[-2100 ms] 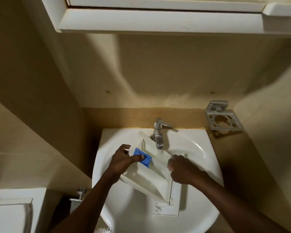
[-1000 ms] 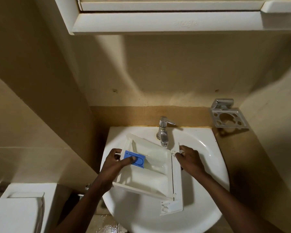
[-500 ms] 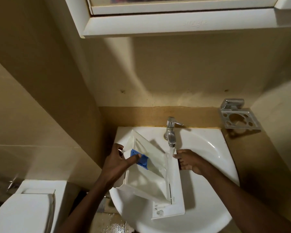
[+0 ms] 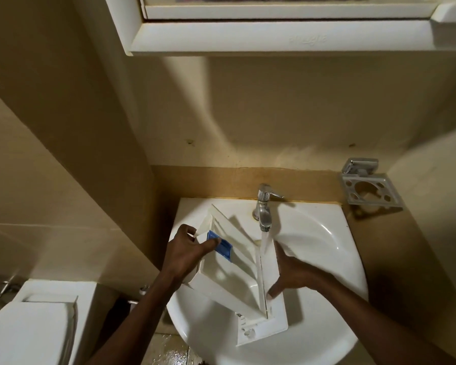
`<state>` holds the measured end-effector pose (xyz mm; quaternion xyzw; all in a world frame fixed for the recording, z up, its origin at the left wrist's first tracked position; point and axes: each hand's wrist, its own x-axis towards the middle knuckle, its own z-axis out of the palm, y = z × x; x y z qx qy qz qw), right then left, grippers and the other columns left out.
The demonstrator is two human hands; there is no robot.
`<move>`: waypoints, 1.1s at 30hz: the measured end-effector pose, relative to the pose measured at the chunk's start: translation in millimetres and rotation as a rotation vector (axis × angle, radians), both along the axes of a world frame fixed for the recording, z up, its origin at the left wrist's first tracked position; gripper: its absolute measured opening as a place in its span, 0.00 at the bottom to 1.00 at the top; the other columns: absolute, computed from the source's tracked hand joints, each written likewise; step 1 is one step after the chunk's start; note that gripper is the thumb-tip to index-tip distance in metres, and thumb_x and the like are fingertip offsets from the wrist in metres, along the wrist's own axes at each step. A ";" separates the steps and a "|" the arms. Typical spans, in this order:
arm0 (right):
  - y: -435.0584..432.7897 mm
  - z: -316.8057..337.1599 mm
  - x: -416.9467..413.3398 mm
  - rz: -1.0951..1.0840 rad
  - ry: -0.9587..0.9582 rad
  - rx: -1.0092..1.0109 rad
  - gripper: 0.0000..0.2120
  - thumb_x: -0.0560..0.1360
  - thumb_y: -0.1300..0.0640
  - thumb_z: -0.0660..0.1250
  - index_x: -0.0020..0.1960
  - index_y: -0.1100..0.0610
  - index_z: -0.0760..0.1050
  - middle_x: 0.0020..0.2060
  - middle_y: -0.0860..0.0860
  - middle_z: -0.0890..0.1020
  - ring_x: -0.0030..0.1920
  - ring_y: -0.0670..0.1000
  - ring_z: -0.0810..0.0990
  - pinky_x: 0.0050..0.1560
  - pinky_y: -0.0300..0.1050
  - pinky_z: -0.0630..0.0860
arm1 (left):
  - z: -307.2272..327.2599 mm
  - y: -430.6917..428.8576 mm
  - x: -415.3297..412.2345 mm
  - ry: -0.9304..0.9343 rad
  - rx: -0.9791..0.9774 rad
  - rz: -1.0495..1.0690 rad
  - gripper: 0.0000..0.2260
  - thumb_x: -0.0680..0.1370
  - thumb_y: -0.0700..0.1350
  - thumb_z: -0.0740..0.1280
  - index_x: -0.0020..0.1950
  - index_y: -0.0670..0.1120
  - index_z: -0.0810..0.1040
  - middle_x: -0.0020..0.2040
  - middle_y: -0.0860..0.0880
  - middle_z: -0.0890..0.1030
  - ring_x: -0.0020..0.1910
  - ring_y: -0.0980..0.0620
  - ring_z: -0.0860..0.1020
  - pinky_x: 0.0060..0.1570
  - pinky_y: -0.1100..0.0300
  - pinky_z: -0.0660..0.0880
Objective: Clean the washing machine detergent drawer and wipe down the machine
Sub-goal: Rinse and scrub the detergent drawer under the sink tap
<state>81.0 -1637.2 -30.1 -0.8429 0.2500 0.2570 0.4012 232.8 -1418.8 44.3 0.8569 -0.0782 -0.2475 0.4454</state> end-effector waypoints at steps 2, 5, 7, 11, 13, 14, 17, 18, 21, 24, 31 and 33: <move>-7.8 -1.5 2.3 -0.154 -0.038 -0.026 0.54 0.61 0.51 0.79 0.76 0.52 0.48 0.52 0.52 0.81 0.47 0.48 0.82 0.46 0.39 0.78 | 0.6 -2.2 0.3 0.019 -0.006 -0.033 0.23 0.70 0.53 0.78 0.56 0.45 0.72 0.41 0.52 0.77 0.37 0.56 0.76 0.34 0.60 0.70; -12.7 -5.1 7.1 -0.315 -0.106 -0.088 0.29 0.67 0.56 0.73 0.66 0.53 0.67 0.42 0.50 0.83 0.37 0.46 0.81 0.38 0.39 0.78 | 0.6 -5.1 1.1 0.031 -0.020 -0.073 0.22 0.70 0.52 0.77 0.56 0.46 0.72 0.40 0.52 0.76 0.35 0.56 0.75 0.33 0.61 0.70; -12.7 -6.5 6.2 -0.326 -0.139 -0.128 0.28 0.69 0.54 0.72 0.66 0.52 0.67 0.57 0.50 0.79 0.51 0.49 0.80 0.48 0.43 0.78 | 0.7 -5.9 2.9 0.042 -0.028 -0.095 0.21 0.70 0.52 0.78 0.54 0.47 0.72 0.39 0.52 0.76 0.34 0.55 0.75 0.34 0.61 0.70; -11.9 0.5 4.1 -0.205 -0.132 -0.228 0.34 0.69 0.52 0.72 0.71 0.52 0.61 0.67 0.51 0.70 0.65 0.52 0.70 0.58 0.42 0.70 | 4.7 -7.0 10.5 0.065 -0.046 -0.142 0.24 0.62 0.58 0.77 0.51 0.50 0.73 0.40 0.51 0.77 0.36 0.53 0.77 0.38 0.58 0.73; -13.4 2.8 3.8 -0.123 -0.143 -0.251 0.33 0.69 0.53 0.72 0.70 0.52 0.63 0.66 0.50 0.70 0.63 0.51 0.72 0.54 0.39 0.69 | 8.4 -8.2 15.0 0.060 -0.045 -0.184 0.25 0.63 0.58 0.78 0.53 0.50 0.73 0.42 0.50 0.78 0.38 0.53 0.77 0.40 0.57 0.73; -14.4 3.7 4.1 -0.122 -0.157 -0.239 0.31 0.69 0.53 0.73 0.68 0.52 0.65 0.64 0.50 0.72 0.59 0.50 0.74 0.51 0.39 0.69 | 10.5 -8.0 16.8 0.060 -0.051 -0.199 0.26 0.63 0.57 0.78 0.54 0.49 0.74 0.43 0.50 0.77 0.39 0.53 0.76 0.41 0.57 0.73; -16.4 12.1 1.9 -0.395 -0.201 -0.009 0.21 0.69 0.59 0.73 0.60 0.54 0.72 0.48 0.52 0.78 0.40 0.51 0.81 0.43 0.42 0.79 | 13.9 -4.3 24.6 0.093 -0.068 -0.247 0.30 0.62 0.59 0.78 0.57 0.48 0.74 0.45 0.49 0.77 0.40 0.53 0.77 0.38 0.60 0.73; -16.8 14.5 0.5 -0.497 -0.205 0.116 0.18 0.70 0.61 0.73 0.58 0.56 0.73 0.46 0.54 0.79 0.39 0.53 0.83 0.44 0.44 0.81 | 13.9 -2.0 27.8 0.106 -0.068 -0.263 0.32 0.59 0.61 0.78 0.58 0.49 0.74 0.47 0.48 0.78 0.42 0.52 0.77 0.39 0.60 0.73; -17.8 15.2 -7.0 -0.618 -0.199 0.375 0.19 0.69 0.56 0.75 0.57 0.57 0.75 0.51 0.58 0.81 0.52 0.57 0.82 0.52 0.52 0.81 | 14.7 5.4 37.6 0.152 -0.074 -0.271 0.32 0.58 0.62 0.78 0.56 0.52 0.75 0.52 0.46 0.79 0.47 0.50 0.78 0.45 0.56 0.74; -19.2 23.3 -11.3 -0.483 -0.157 0.288 0.24 0.64 0.40 0.76 0.51 0.54 0.77 0.51 0.49 0.82 0.53 0.48 0.79 0.53 0.46 0.79 | 17.6 12.9 50.4 0.213 -0.070 -0.304 0.37 0.50 0.67 0.81 0.54 0.52 0.78 0.52 0.46 0.83 0.52 0.48 0.81 0.53 0.52 0.75; -2.8 58.0 5.2 0.132 0.026 -0.005 0.28 0.66 0.28 0.66 0.60 0.42 0.75 0.52 0.42 0.82 0.49 0.45 0.81 0.54 0.42 0.77 | 23.5 -6.9 60.2 0.271 -0.075 -0.533 0.35 0.56 0.62 0.82 0.57 0.46 0.80 0.45 0.52 0.87 0.53 0.53 0.82 0.56 0.60 0.74; -0.6 67.9 6.0 0.192 0.040 -0.063 0.26 0.70 0.31 0.63 0.63 0.42 0.72 0.52 0.44 0.81 0.48 0.46 0.79 0.52 0.43 0.76 | 27.7 -10.6 60.0 0.317 -0.082 -0.584 0.27 0.64 0.54 0.81 0.58 0.45 0.79 0.42 0.54 0.86 0.48 0.58 0.83 0.47 0.68 0.75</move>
